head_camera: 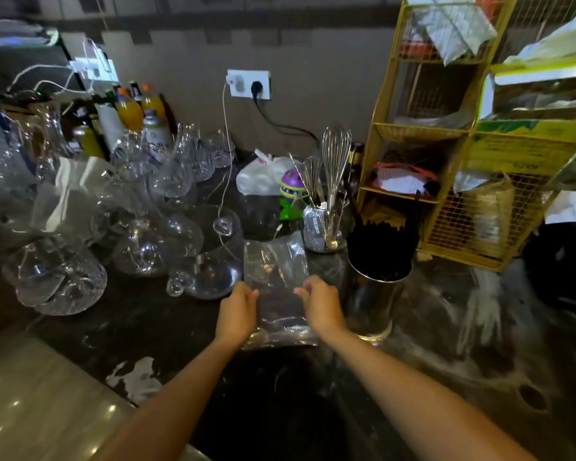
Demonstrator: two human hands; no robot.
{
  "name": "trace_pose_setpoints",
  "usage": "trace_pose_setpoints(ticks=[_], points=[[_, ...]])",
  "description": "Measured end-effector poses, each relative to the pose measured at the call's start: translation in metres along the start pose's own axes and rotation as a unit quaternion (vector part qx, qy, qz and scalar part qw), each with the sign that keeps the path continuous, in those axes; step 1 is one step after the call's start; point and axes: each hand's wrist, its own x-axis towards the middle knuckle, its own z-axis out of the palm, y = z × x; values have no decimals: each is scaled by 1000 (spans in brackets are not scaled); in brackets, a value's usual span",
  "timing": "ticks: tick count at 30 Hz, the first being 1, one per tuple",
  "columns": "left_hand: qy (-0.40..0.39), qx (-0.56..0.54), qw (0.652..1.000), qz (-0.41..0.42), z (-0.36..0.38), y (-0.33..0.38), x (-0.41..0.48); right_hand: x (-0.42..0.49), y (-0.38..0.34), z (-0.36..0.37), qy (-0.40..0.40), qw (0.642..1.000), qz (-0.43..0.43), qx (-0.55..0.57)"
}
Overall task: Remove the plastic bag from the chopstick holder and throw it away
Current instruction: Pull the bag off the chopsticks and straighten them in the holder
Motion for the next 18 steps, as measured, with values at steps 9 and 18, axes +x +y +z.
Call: trace_pose_setpoints(ticks=[9,18], points=[[-13,346,928,139,37,-58,-17,-33,73,37,-5,932,-77,-353],[-154,376,897,177,38,-59,-5,-31,80,24,-180,920,-107,-332]])
